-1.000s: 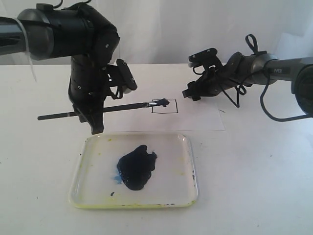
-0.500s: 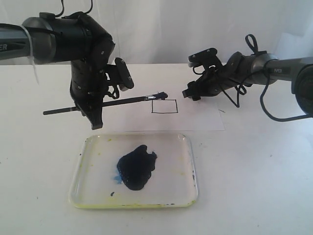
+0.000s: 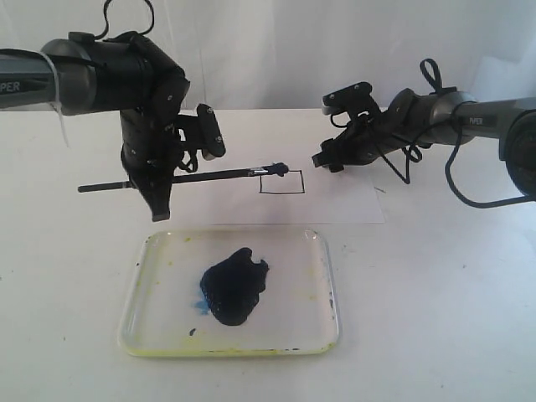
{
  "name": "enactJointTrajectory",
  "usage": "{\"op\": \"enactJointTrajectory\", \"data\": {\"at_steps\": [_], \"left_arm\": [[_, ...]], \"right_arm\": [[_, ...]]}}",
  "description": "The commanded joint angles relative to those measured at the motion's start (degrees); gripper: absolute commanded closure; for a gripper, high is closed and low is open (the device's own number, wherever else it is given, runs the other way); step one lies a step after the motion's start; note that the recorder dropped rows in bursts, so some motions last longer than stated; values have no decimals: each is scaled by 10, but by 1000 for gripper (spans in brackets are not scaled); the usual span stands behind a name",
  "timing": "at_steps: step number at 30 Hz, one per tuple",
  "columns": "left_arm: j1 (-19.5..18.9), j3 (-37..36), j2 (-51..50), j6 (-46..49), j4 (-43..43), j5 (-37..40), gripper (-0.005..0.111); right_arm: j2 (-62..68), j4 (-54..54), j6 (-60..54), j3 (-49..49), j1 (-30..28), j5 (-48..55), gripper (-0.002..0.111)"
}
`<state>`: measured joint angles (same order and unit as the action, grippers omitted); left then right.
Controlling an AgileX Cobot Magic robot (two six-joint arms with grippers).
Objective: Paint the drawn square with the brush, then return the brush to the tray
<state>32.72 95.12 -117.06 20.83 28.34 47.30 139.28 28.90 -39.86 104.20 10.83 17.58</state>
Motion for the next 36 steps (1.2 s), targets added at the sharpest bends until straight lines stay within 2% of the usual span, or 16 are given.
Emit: {"op": "enactJointTrajectory", "data": {"at_steps": [1, 14, 19, 36], "left_arm": [[-2, 21, -16, 7, 11, -13, 107], [-2, 116, -78, 53, 18, 21, 107], [-2, 128, -90, 96, 19, 14, 107], [-2, 130, -103, 78, 72, -35, 107]], "right_arm": [[3, -5, 1, -3, 0, 1, 42], [3, -5, 1, -3, 0, -1, 42], [3, -5, 1, -3, 0, -1, 42], [3, -5, 1, -3, 0, -5, 42]]}}
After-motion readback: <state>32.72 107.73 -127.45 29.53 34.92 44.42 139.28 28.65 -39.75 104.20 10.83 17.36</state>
